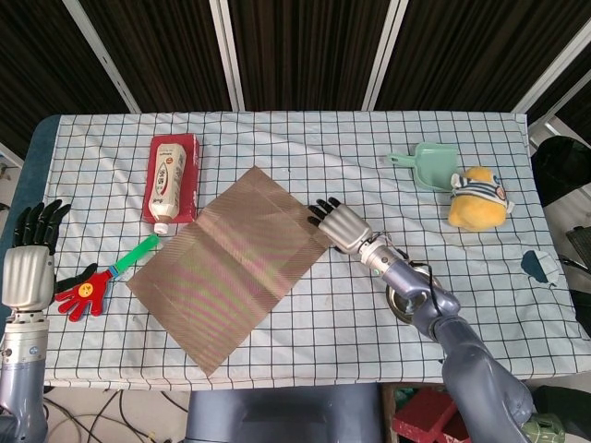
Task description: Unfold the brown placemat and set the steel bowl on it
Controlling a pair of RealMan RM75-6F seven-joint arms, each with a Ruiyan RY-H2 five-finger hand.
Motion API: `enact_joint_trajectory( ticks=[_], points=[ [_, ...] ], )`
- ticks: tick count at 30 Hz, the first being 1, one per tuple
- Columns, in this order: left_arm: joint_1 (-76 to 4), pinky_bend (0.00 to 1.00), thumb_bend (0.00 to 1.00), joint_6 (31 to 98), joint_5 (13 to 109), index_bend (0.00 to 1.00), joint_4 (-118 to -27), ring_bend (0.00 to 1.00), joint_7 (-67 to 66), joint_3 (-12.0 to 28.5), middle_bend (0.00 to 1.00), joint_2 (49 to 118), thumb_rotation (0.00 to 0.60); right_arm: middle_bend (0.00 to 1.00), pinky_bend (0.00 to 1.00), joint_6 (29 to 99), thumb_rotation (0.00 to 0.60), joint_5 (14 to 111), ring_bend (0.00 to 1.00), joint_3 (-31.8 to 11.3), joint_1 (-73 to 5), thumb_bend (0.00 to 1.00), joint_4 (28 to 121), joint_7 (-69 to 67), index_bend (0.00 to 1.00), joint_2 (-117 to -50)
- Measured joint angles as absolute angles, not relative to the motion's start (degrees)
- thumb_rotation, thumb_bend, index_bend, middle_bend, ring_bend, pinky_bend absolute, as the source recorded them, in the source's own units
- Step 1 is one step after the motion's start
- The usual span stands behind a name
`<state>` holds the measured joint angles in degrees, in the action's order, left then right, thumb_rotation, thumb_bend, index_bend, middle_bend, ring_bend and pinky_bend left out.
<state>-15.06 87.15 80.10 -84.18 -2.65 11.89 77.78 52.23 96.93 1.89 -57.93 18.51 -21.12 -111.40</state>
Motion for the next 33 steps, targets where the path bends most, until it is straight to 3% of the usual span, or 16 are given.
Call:
enact_joint_trajectory(
  ticks=[15, 29, 33],
  points=[
    [-15.03, 0.0, 0.06, 86.82, 79.72, 0.11, -84.57, 0.0, -2.22, 12.09, 0.07, 77.53, 0.6, 0.12, 0.2, 51.89, 0.6, 95.36, 0.1, 1.26, -57.99, 0.0, 15.95, -23.24, 0.25, -113.98],
    [-15.0, 0.0, 0.06, 86.62, 79.71, 0.11, -84.84, 0.0, -1.81, 12.06, 0.07, 77.31, 0.6, 0.12, 0.2, 54.54, 0.6, 95.16, 0.1, 1.58, -57.74, 0.31, 15.29, -25.82, 0.25, -114.96],
    [-15.01, 0.0, 0.06, 86.6, 79.69, 0.11, -84.9, 0.0, -1.69, 12.12, 0.07, 77.27, 0.6, 0.12, 0.2, 55.35, 0.6, 95.23, 0.1, 1.75, -57.72, 0.35, 15.36, -26.07, 0.28, -115.06]
  ],
)
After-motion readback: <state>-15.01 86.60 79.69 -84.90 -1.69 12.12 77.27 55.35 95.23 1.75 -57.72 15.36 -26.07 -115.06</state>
